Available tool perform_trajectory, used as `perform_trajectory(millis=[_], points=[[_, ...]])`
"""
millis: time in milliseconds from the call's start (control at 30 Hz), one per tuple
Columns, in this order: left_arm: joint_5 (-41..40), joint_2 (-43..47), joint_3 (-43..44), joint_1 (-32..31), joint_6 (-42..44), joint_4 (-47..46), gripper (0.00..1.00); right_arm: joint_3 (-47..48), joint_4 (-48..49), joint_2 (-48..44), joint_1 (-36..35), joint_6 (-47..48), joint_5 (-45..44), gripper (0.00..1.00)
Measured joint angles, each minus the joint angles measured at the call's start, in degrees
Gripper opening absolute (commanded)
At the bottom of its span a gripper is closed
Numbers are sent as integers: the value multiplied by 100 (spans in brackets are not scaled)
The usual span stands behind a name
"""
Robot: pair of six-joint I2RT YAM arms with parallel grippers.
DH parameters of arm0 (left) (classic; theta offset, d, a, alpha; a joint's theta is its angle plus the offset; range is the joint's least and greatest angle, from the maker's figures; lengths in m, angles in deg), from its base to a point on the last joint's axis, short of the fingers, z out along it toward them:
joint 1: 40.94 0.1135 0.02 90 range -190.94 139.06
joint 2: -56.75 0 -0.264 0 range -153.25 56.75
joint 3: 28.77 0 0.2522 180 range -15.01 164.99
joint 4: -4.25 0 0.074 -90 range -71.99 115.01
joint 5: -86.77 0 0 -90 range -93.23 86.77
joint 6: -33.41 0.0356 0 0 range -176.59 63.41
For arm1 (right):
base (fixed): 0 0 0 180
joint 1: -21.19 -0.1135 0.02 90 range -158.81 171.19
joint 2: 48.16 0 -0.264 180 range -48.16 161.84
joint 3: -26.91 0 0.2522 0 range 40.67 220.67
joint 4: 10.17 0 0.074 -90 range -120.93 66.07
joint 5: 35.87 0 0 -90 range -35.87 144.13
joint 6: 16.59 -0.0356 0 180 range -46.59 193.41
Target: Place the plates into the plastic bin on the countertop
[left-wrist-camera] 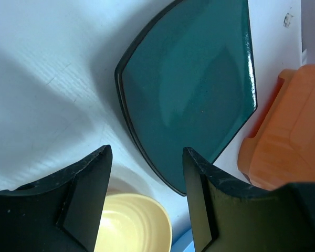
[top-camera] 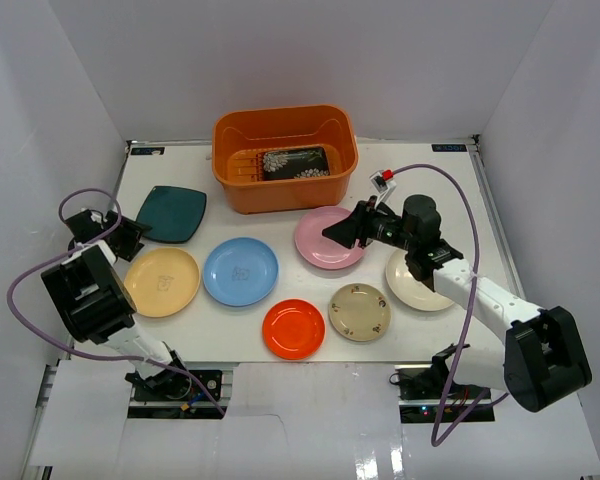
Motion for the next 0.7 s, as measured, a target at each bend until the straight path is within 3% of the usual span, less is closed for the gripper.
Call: perform_trajectory(millis=[367, 700], points=[[177, -625, 579, -2, 223, -376, 61, -9, 153, 101, -37, 9, 105, 58], [214, -1016, 584, 22, 354, -699, 56, -50, 210, 129, -39, 7, 107, 57]])
